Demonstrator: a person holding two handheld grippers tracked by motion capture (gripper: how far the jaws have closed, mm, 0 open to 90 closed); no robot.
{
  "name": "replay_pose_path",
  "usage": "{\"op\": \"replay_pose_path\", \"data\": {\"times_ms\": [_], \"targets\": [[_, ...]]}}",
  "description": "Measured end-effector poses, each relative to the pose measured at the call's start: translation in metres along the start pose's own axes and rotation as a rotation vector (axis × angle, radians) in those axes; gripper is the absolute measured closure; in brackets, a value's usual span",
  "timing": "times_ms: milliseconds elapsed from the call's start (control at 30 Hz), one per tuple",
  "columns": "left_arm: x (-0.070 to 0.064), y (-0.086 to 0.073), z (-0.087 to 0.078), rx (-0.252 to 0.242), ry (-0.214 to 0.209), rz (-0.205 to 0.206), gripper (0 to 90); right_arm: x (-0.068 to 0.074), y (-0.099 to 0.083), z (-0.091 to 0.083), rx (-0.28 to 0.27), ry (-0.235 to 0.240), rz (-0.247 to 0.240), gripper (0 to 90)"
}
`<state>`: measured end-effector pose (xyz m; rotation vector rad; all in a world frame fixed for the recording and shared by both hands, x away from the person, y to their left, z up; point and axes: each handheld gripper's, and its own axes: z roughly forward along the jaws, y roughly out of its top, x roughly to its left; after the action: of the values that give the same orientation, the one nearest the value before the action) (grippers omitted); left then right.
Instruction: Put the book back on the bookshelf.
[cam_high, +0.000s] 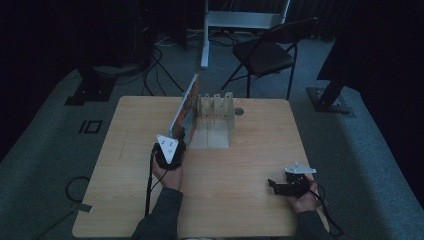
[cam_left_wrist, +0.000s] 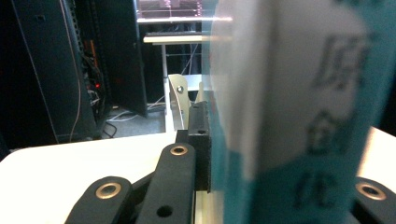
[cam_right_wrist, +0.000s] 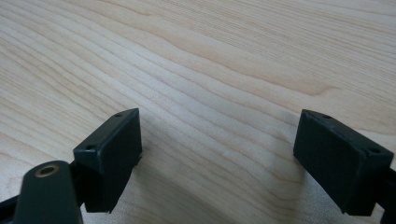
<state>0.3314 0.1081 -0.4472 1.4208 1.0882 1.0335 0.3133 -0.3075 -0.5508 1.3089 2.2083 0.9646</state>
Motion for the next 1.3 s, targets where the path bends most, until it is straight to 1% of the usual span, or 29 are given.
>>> {"op": "replay_pose_path", "data": {"times_ms": [67,300,833,1033,1300], "targets": [[-0.0004,-0.0007,0.0012,-0.002,0.004,-0.006,81.1,0.0001,0.0000,0.0000,0.001,0.000,0.001,14.7],[0.0003,-0.0012,0.0043,-0.008,0.004,0.000,81.2,0.0000,0.0000,0.0000,0.000,0.001,-0.001,14.7],[0.0011,-0.0033,0.0077,-0.012,0.013,-0.003,81.1,0.0000,0.0000,0.0000,0.000,0.001,-0.002,14.7],[0.0010,-0.0042,0.0091,-0.015,0.017,0.004,81.1,0.0000,0.0000,0.0000,0.000,0.001,-0.002,14.7],[0.0003,-0.0052,0.0100,-0.019,0.018,0.000,81.1,0.0002,0.0000,0.0000,0.000,0.001,-0.002,14.7]]}}
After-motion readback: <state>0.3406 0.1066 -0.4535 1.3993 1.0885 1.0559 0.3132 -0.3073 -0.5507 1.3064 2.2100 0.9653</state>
